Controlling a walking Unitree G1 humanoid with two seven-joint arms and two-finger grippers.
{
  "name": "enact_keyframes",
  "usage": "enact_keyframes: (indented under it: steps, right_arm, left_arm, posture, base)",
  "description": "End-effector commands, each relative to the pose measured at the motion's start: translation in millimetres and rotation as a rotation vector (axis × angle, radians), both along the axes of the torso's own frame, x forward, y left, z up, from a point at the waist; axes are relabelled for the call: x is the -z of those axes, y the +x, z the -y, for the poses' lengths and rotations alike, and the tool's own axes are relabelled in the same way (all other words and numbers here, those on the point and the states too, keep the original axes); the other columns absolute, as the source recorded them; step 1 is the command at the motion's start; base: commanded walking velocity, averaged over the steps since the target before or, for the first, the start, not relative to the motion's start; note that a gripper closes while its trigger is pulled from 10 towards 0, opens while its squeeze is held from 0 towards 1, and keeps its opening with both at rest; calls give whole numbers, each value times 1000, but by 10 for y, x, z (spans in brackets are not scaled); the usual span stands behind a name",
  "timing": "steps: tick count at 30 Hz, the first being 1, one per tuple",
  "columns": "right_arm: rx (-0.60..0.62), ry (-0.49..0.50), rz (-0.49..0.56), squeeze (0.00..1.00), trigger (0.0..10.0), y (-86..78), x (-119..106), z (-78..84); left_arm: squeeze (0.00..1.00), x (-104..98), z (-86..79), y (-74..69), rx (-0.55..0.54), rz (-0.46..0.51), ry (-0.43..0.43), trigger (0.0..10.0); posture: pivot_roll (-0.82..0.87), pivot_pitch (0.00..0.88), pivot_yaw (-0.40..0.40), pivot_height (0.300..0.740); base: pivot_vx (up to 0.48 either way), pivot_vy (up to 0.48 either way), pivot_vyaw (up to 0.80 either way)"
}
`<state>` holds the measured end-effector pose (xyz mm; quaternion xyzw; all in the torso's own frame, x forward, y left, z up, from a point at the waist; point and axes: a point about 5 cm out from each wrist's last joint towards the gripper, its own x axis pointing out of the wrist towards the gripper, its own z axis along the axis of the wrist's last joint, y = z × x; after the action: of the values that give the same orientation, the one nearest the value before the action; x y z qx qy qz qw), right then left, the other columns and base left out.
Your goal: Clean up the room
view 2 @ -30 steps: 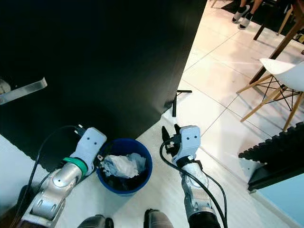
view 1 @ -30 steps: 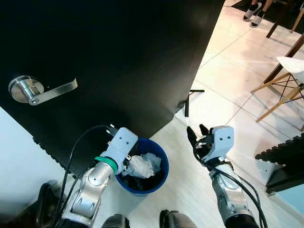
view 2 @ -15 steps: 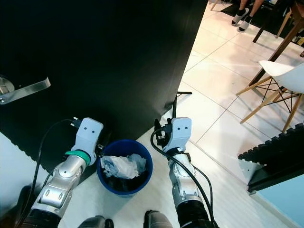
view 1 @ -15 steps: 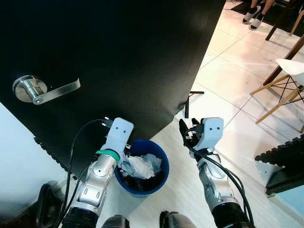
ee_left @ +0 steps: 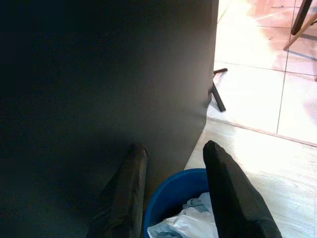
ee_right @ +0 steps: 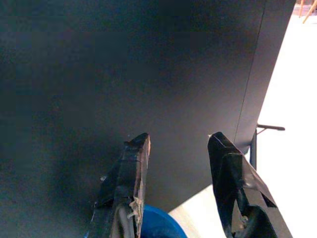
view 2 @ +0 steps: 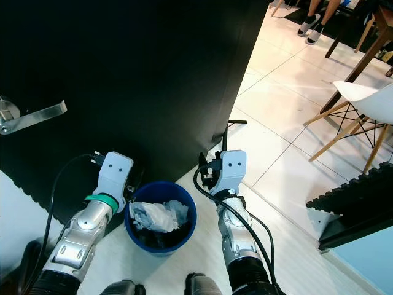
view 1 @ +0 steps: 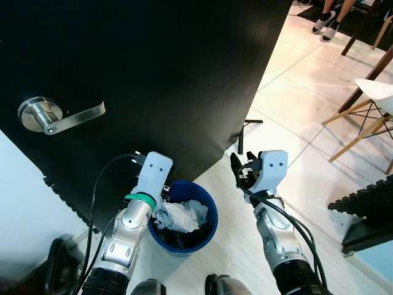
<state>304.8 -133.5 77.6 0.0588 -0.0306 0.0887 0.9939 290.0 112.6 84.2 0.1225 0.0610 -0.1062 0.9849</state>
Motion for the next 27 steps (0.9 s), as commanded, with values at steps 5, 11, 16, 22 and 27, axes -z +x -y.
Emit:
enact_keyframes:
  steps: [5,11,16,22,27]
  right_arm:
    - [6,8,-35,0,10000,-28,73,1]
    - [5,8,-38,0,10000,-29,80,-2]
    - [4,10,-40,0,10000,-29,85,-6]
    - [3,11,-42,0,10000,-29,89,-12]
    - [4,11,-43,0,10000,-26,91,-13]
  left_arm:
    - [0,56,-1,-15,1,-14,7,10000]
    - [0,57,-3,-14,0,-12,7,10000]
    - [0,56,-9,-12,-3,-11,8,10000]
    - [0,56,-16,-7,-6,-10,8,10000]
    - [0,54,-18,1,-6,-9,10,10000]
  posture:
    - [51,0,7,731]
    - [52,0,8,731]
    - [53,0,9,731]
    - [54,0,10,731]
    - [54,0,11,731]
  base:
    - [0,0,0]
    - [-250,0,0]
    - [-320,0,0]
    - [-334,0,0]
    - [-331,0,0]
